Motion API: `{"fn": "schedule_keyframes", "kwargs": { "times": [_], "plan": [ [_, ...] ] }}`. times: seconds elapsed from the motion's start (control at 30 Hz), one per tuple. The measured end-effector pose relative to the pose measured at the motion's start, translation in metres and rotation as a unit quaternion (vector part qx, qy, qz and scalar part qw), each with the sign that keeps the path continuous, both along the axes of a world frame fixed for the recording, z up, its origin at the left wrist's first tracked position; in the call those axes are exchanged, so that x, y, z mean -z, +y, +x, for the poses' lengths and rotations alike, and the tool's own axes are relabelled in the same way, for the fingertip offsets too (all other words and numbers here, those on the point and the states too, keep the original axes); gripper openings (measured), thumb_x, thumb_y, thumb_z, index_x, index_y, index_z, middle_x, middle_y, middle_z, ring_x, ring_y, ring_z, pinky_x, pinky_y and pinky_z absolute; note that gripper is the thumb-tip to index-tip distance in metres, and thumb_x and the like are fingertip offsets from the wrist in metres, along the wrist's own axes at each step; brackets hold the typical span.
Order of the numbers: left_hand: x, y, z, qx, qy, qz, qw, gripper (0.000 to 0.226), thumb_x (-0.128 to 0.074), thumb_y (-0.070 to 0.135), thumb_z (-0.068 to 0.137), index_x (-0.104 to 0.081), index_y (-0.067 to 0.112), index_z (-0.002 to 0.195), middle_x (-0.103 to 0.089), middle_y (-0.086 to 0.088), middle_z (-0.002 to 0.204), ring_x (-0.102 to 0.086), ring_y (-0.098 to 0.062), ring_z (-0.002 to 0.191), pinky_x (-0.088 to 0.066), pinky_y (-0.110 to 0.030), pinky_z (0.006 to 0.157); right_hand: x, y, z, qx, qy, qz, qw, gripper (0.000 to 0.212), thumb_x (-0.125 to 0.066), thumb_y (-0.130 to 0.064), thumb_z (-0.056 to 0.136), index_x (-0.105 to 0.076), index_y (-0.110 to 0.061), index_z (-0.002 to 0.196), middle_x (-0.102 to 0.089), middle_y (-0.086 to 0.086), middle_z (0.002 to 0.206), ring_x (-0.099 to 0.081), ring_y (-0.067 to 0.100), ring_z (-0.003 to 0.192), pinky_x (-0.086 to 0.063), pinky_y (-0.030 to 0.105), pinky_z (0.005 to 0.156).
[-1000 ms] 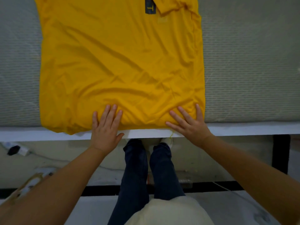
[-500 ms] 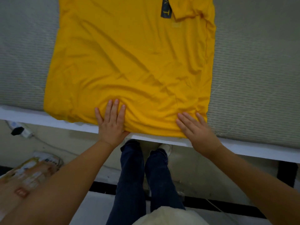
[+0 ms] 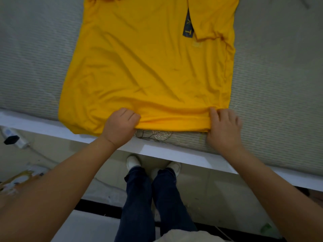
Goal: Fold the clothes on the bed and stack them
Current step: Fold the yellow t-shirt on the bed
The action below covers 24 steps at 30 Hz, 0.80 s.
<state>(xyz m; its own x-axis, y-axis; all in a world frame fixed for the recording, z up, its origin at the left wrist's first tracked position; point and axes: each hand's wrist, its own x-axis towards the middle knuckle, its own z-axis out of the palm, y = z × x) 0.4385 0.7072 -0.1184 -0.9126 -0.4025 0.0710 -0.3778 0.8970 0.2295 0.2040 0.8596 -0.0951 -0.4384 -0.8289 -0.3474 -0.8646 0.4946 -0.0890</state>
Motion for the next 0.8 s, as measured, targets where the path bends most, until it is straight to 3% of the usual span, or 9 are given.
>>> {"fn": "schedule_keyframes", "kwargs": {
  "times": [0.03, 0.1, 0.17, 0.23, 0.3, 0.37, 0.43, 0.6, 0.8],
  "plan": [
    [-0.003, -0.004, -0.004, 0.003, -0.017, 0.017, 1.000, 0.027, -0.037, 0.008, 0.060, -0.062, -0.002, 0.064, -0.057, -0.018, 0.055, -0.056, -0.029, 0.046, -0.044, -0.024, 0.039, -0.001, 0.000, 0.013, -0.020, 0.008, -0.015, 1.000, 0.060, -0.060, -0.011, 0.073, -0.046, 0.000, 0.130, -0.050, 0.025, 0.125, -0.042, 0.043, 0.120, -0.028, 0.052, 0.099],
    [-0.005, -0.010, -0.008, 0.008, -0.035, 0.034, 0.999, 0.027, -0.037, 0.012, 0.058, -0.061, -0.001, 0.059, -0.054, -0.015, 0.052, -0.054, -0.027, 0.045, -0.040, -0.023, 0.038, 0.001, -0.003, 0.041, -0.111, 0.042, -0.067, 0.991, 0.071, -0.072, -0.034, 0.062, -0.055, -0.002, 0.124, -0.056, 0.024, 0.124, -0.050, 0.045, 0.116, -0.033, 0.066, 0.092],
    [-0.005, -0.013, -0.005, 0.011, -0.029, 0.038, 0.999, 0.017, -0.046, 0.010, 0.059, -0.061, 0.000, 0.059, -0.055, -0.014, 0.052, -0.055, -0.026, 0.045, -0.040, -0.022, 0.039, 0.010, -0.014, 0.060, -0.145, 0.070, -0.072, 0.984, 0.082, -0.077, -0.056, 0.055, -0.061, -0.006, 0.118, -0.060, 0.020, 0.120, -0.057, 0.040, 0.110, -0.038, 0.067, 0.084],
    [-0.003, -0.015, 0.004, 0.008, -0.001, 0.041, 0.999, 0.010, -0.055, 0.010, 0.059, -0.059, 0.001, 0.062, -0.055, -0.014, 0.052, -0.054, -0.026, 0.045, -0.039, -0.022, 0.040, 0.018, -0.027, 0.065, -0.135, 0.079, -0.069, 0.985, 0.079, -0.077, -0.060, 0.052, -0.067, -0.008, 0.110, -0.066, 0.018, 0.110, -0.063, 0.035, 0.100, -0.045, 0.061, 0.081],
    [-0.001, -0.017, 0.017, -0.004, 0.013, 0.033, 0.999, 0.010, -0.044, 0.010, 0.062, -0.047, 0.006, 0.071, -0.052, -0.015, 0.051, -0.052, -0.026, 0.044, -0.037, -0.023, 0.039, 0.025, -0.039, 0.061, -0.124, 0.088, -0.106, 0.983, 0.067, -0.085, -0.046, 0.048, -0.070, -0.007, 0.100, -0.069, 0.016, 0.097, -0.067, 0.032, 0.085, -0.048, 0.044, 0.081],
    [0.000, -0.019, 0.032, -0.029, 0.013, 0.008, 0.999, 0.013, -0.037, 0.006, 0.061, -0.037, 0.009, 0.073, -0.050, -0.015, 0.052, -0.049, -0.026, 0.047, -0.035, -0.025, 0.039, 0.029, -0.049, 0.051, -0.122, 0.081, -0.174, 0.974, 0.050, -0.087, -0.019, 0.045, -0.071, -0.004, 0.090, -0.068, 0.016, 0.083, -0.065, 0.030, 0.070, -0.041, 0.034, 0.068],
    [-0.001, -0.026, 0.053, -0.083, 0.008, -0.009, 0.996, 0.018, -0.036, -0.002, 0.058, -0.046, 0.004, 0.072, -0.052, -0.018, 0.055, -0.047, -0.028, 0.053, -0.036, -0.028, 0.040, 0.028, -0.056, 0.040, -0.131, 0.077, -0.211, 0.966, 0.037, -0.082, 0.000, 0.047, -0.069, 0.000, 0.081, -0.064, 0.018, 0.072, -0.061, 0.029, 0.060, -0.043, 0.027, 0.058],
    [-0.012, -0.039, 0.091, -0.166, -0.006, -0.005, 0.986, 0.040, -0.049, -0.020, 0.043, -0.066, -0.014, 0.079, -0.064, -0.030, 0.075, -0.061, -0.047, 0.062, -0.050, -0.047, 0.048, 0.011, -0.038, 0.010, -0.092, 0.100, -0.207, 0.969, 0.027, -0.073, 0.011, 0.051, -0.065, 0.004, 0.075, -0.063, 0.021, 0.068, -0.063, 0.035, 0.061, -0.048, 0.039, 0.063],
    [-0.037, -0.034, 0.106, -0.049, -0.065, 0.012, 0.997, 0.045, -0.048, -0.023, 0.042, -0.067, -0.017, 0.082, -0.065, -0.036, 0.084, -0.062, -0.054, 0.069, -0.046, -0.061, 0.048, -0.021, 0.018, 0.032, -0.133, 0.119, -0.143, 0.974, 0.026, -0.060, 0.009, 0.054, -0.069, 0.008, 0.079, -0.070, 0.023, 0.082, -0.067, 0.038, 0.067, -0.052, 0.038, 0.054]
  ]
}}
